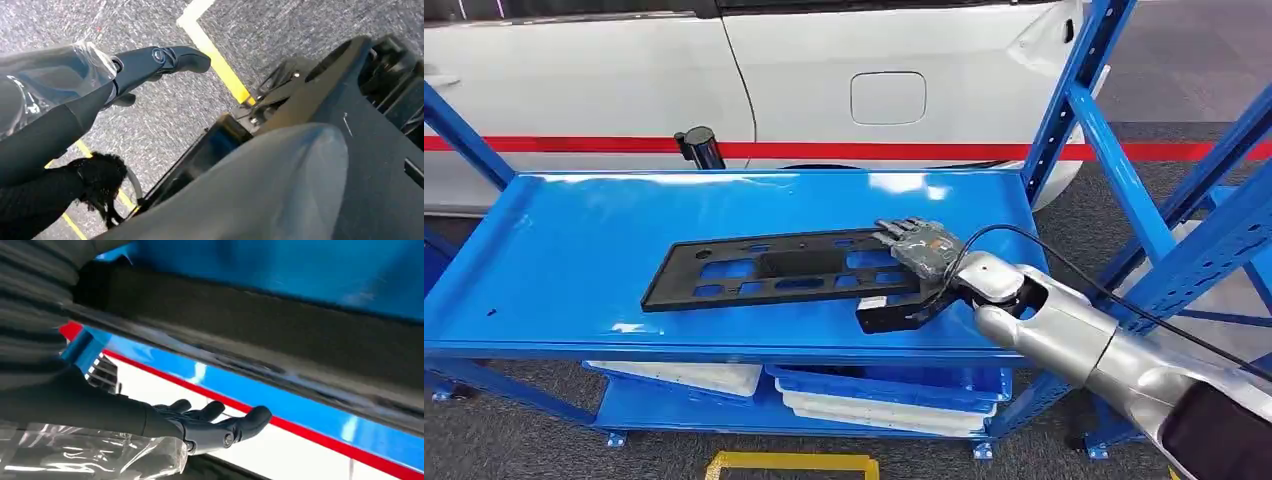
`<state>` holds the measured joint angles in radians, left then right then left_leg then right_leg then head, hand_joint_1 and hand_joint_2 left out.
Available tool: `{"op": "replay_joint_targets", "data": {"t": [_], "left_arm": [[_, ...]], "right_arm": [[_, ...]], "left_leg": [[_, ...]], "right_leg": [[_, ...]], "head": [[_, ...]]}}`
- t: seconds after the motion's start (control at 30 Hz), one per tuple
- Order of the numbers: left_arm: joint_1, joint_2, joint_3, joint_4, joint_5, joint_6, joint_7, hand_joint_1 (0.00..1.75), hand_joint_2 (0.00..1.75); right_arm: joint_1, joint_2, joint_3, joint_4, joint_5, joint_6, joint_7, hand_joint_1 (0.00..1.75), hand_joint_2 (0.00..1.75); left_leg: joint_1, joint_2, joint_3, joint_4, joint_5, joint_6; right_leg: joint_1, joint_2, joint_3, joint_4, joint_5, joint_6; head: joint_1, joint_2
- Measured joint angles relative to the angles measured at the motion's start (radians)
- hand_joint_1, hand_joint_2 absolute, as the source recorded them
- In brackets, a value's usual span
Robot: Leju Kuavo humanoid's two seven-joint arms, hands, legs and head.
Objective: Take the parts from the cabinet and place them on the table.
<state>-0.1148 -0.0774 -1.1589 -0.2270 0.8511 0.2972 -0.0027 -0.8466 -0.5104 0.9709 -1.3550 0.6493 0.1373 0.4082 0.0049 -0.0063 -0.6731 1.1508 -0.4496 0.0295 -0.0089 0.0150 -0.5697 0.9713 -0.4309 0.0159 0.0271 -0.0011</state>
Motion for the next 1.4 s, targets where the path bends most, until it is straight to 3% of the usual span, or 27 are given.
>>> {"op": "replay_joint_targets", "data": {"t": [0.03,0.07,0.1,0.13,0.17,0.2,0.27,0.3,0.37,0.4,0.43,0.5,0.57,0.6,0.7,0.77,0.87,0.9,0.93,1.0,1.07,1.1,1.2,1.27,1.3,1.37,1.4], "left_arm": [[0.0,0.0,0.0,0.0,0.0,0.0,0.002,0.0,0.0],[0.0,0.0,0.0,0.001,0.0,-0.001,0.002,0.0,0.0],[0.0,0.0,0.0,0.002,0.0,0.0,0.003,0.0,0.0],[0.001,0.0,0.0,0.003,-0.001,-0.001,0.003,0.0,0.0],[0.003,-0.001,0.0,0.003,-0.001,-0.001,0.003,0.0,0.0],[0.004,-0.001,0.0,0.003,-0.002,0.0,0.003,0.0,0.0],[0.003,-0.005,0.0,0.004,-0.004,-0.001,0.002,0.0,0.0],[0.003,-0.006,0.0,0.004,-0.004,-0.001,0.002,0.0,0.0],[0.004,-0.008,0.0,0.005,-0.004,-0.001,0.002,0.0,0.0],[0.004,-0.008,0.0,0.005,-0.004,-0.001,0.002,0.0,0.0],[0.005,-0.008,0.0,0.006,-0.004,-0.001,0.002,0.0,0.0],[0.004,-0.009,0.0,0.006,-0.006,-0.001,0.002,0.0,0.0],[0.004,-0.009,0.0,0.006,-0.007,-0.001,0.002,0.0,0.0],[0.003,-0.009,0.0,0.006,-0.007,-0.001,0.002,0.0,0.0],[0.003,-0.01,0.0,0.006,-0.009,-0.001,0.004,0.0,0.0],[0.002,-0.01,0.0,0.007,-0.01,-0.001,0.005,0.0,0.0],[0.003,-0.011,0.0,0.007,-0.01,-0.01,0.005,0.0,0.0],[0.002,-0.011,0.0,0.007,-0.01,-0.014,0.005,0.0,0.0],[0.002,-0.01,0.0,0.007,-0.01,-0.017,0.005,0.0,0.0],[0.002,-0.009,0.0,0.007,-0.01,-0.018,0.005,0.0,0.0],[0.002,-0.009,0.0,0.007,-0.009,-0.019,0.005,0.0,0.0],[0.002,-0.009,0.0,0.007,-0.007,-0.019,0.005,0.0,0.0],[0.006,-0.008,0.0,0.007,0.001,-0.023,0.002,0.0,0.0],[0.006,-0.008,0.0,0.008,0.005,-0.024,-0.002,0.0,0.0],[0.005,-0.008,0.0,0.008,0.006,-0.023,-0.003,0.0,0.0],[0.006,-0.009,0.0,0.008,0.013,-0.013,-0.004,0.0,0.0],[0.007,-0.009,0.0,0.008,0.014,-0.01,-0.005,0.0,0.0]], "right_arm": [[-0.004,0.002,0.005,0.005,0.0,0.0,0.0,0.0,1.75],[-0.005,0.003,0.006,0.009,0.0,0.0,0.0,0.0,1.75],[-0.007,0.004,0.008,0.013,0.0,0.0,0.0,0.0,1.75],[-0.01,0.005,0.012,0.015,-0.001,0.0,-0.002,0.09,1.75],[-0.014,0.005,0.013,0.016,-0.002,-0.002,-0.004,1.68,1.75],[-0.016,0.004,0.014,0.019,-0.006,-0.004,-0.01,1.75,1.75],[-0.013,0.003,0.018,0.021,-0.017,-0.011,-0.027,1.75,1.75],[-0.015,0.003,0.021,0.021,-0.022,-0.013,-0.035,1.75,1.75],[-0.009,0.003,0.028,0.021,-0.025,-0.016,-0.042,1.75,1.75],[-0.003,0.003,0.029,0.021,-0.027,-0.018,-0.044,1.75,1.75],[0.0,0.003,0.03,0.021,-0.03,-0.019,-0.046,1.75,1.75],[0.0,0.003,0.033,0.021,-0.031,-0.021,-0.047,1.75,1.75],[-0.004,0.003,0.033,0.02,-0.031,-0.024,-0.047,1.75,1.75],[-0.008,0.002,0.032,0.02,-0.031,-0.027,-0.047,1.75,1.75],[-0.006,0.002,0.033,0.019,-0.032,-0.033,-0.047,1.75,1.75],[-0.006,0.001,0.032,0.019,-0.034,-0.038,-0.05,1.75,1.75],[0.004,0.0,0.031,0.009,-0.053,-0.061,-0.056,1.75,1.75],[0.01,0.0,0.03,0.007,-0.054,-0.064,-0.057,1.75,1.75],[0.014,0.0,0.03,0.004,-0.055,-0.064,-0.057,1.75,1.75],[0.019,-0.001,0.029,0.0,-0.055,-0.064,-0.059,1.75,1.75],[0.019,-0.002,0.024,-0.008,-0.072,-0.071,-0.064,1.75,1.75],[0.021,-0.002,0.021,-0.015,-0.098,-0.086,-0.073,1.75,1.75],[0.033,-0.001,-0.004,-0.057,-0.234,-0.146,-0.095,1.75,1.75],[0.032,0.0,-0.032,-0.116,-0.33,-0.17,-0.103,1.75,1.75],[0.031,0.005,-0.042,-0.136,-0.368,-0.182,-0.109,1.75,1.75],[0.028,0.01,-0.068,-0.203,-0.487,-0.213,-0.126,1.75,1.75],[0.027,0.01,-0.078,-0.238,-0.54,-0.221,-0.13,1.75,1.75]], "left_leg": [[-0.008,0.0,0.043,-0.096,0.045,0.017],[-0.019,-0.001,0.073,-0.169,0.066,0.036],[-0.022,0.001,0.08,-0.187,0.056,0.044],[-0.026,0.001,0.08,-0.185,0.057,0.044],[-0.027,0.002,0.081,-0.187,0.056,0.044],[-0.027,0.001,0.085,-0.194,0.059,0.045],[-0.014,0.001,0.109,-0.227,0.075,0.041],[-0.013,0.002,0.11,-0.229,0.075,0.044],[-0.013,0.002,0.111,-0.228,0.075,0.046],[-0.013,0.002,0.11,-0.227,0.074,0.046],[-0.013,0.002,0.111,-0.227,0.074,0.046],[-0.01,0.001,0.114,-0.225,0.071,0.043],[-0.01,0.0,0.117,-0.22,0.064,0.033],[-0.017,-0.001,0.114,-0.21,0.058,0.026],[-0.013,0.0,0.114,-0.213,0.057,0.014],[-0.007,0.001,0.104,-0.188,0.039,0.0],[-0.002,0.001,0.001,0.04,-0.078,-0.019],[-0.001,0.001,-0.033,0.11,-0.1,-0.022],[0.0,0.001,-0.044,0.134,-0.099,-0.024],[0.001,0.001,0.001,0.039,-0.04,-0.021],[0.001,0.001,0.093,-0.156,0.045,-0.009],[-0.005,0.0,0.114,-0.203,0.044,-0.003],[-0.011,0.0,0.109,-0.202,0.045,0.007],[-0.003,0.002,0.118,-0.216,0.056,0.023],[-0.004,0.002,0.119,-0.217,0.055,0.028],[-0.005,0.002,0.12,-0.217,0.055,0.035],[-0.005,0.001,0.12,-0.216,0.054,0.036]], "right_leg": [[0.004,0.001,0.005,0.0,-0.002,-0.001],[0.003,0.0,0.007,-0.001,-0.004,-0.001],[0.013,-0.001,0.005,0.001,-0.007,0.005],[0.007,-0.003,0.003,-0.001,-0.006,0.01],[0.005,-0.004,0.004,-0.003,-0.007,0.014],[0.005,-0.004,0.007,-0.009,-0.006,0.018],[0.008,-0.006,0.007,0.011,-0.026,0.028],[0.007,-0.006,-0.015,0.059,-0.056,0.031],[0.003,-0.006,-0.102,0.229,-0.13,0.039],[0.002,-0.006,-0.135,0.287,-0.141,0.042],[-0.001,-0.007,-0.144,0.296,-0.13,0.045],[-0.007,-0.008,-0.099,0.185,-0.053,0.05],[-0.013,-0.015,-0.012,0.01,0.021,0.051],[-0.006,-0.013,0.0,-0.021,0.016,0.045],[-0.002,-0.009,-0.004,-0.016,0.016,0.022],[-0.01,-0.01,-0.001,-0.021,0.023,0.009],[-0.01,-0.011,-0.005,-0.02,0.023,0.001],[-0.01,-0.011,-0.005,-0.02,0.023,0.001],[-0.01,-0.011,-0.005,-0.02,0.023,0.001],[-0.01,-0.008,-0.003,-0.02,0.023,0.001],[-0.01,-0.006,-0.001,-0.02,0.021,0.004],[-0.004,-0.005,-0.003,-0.018,0.02,0.009],[-0.005,-0.006,-0.009,-0.019,0.023,0.024],[-0.01,-0.007,-0.014,-0.006,0.01,0.034],[-0.009,-0.009,-0.028,0.031,-0.019,0.035],[-0.009,-0.009,-0.102,0.199,-0.106,0.036],[-0.009,-0.009,-0.136,0.274,-0.133,0.038]], "head": [[0.0,0.0],[0.0,0.0],[0.001,0.0],[0.001,0.0],[0.001,0.0],[0.0,0.0],[0.003,0.0],[0.004,0.0],[0.005,0.0],[0.005,0.0],[0.005,0.0],[0.005,0.0],[0.005,0.0],[0.005,0.0],[0.003,0.0],[0.004,0.0],[0.002,0.0],[0.003,0.0],[0.003,0.0],[0.003,0.0],[0.003,0.0],[0.003,0.0],[0.005,0.0],[0.005,0.0],[0.005,0.0],[0.005,0.0],[0.005,0.0]]}}
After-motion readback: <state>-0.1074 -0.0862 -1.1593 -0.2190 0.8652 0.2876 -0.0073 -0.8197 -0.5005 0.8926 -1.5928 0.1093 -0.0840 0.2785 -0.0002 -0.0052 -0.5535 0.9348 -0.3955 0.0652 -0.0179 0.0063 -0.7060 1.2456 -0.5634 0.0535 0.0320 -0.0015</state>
